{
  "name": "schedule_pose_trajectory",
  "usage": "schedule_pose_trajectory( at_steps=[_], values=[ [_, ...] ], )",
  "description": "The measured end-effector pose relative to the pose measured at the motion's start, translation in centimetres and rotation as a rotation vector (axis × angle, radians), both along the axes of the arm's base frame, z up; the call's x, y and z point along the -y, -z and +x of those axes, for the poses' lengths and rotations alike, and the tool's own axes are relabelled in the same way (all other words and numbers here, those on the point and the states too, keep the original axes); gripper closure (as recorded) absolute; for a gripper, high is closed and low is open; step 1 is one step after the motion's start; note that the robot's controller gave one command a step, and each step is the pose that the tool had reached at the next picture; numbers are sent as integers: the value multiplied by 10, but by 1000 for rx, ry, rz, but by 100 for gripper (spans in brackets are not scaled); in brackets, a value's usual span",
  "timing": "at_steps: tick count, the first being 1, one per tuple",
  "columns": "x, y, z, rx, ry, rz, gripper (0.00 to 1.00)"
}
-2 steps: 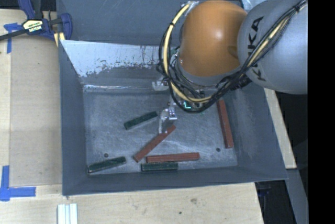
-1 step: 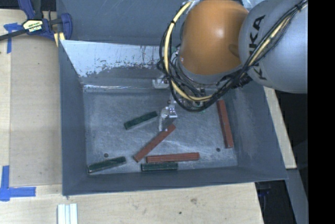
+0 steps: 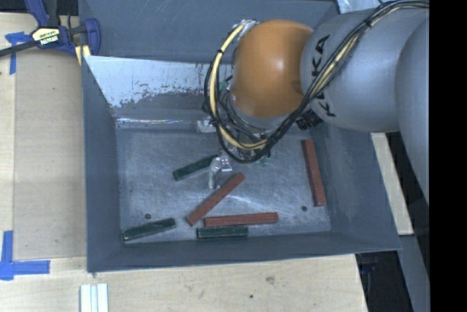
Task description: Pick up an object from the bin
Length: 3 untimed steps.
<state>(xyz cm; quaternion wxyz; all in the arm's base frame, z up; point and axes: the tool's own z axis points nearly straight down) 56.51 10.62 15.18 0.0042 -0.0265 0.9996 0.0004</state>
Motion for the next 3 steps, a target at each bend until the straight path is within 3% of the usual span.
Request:
schedule_pose_trajectory(
  at_steps=[1,2,3],
  values=[
    [-1,29,5,-11,-50,-2,0],
    [-7,32,16,-2,-126,-1,0],
    [-11,81,18,-7,-37,0,0]
  ],
)
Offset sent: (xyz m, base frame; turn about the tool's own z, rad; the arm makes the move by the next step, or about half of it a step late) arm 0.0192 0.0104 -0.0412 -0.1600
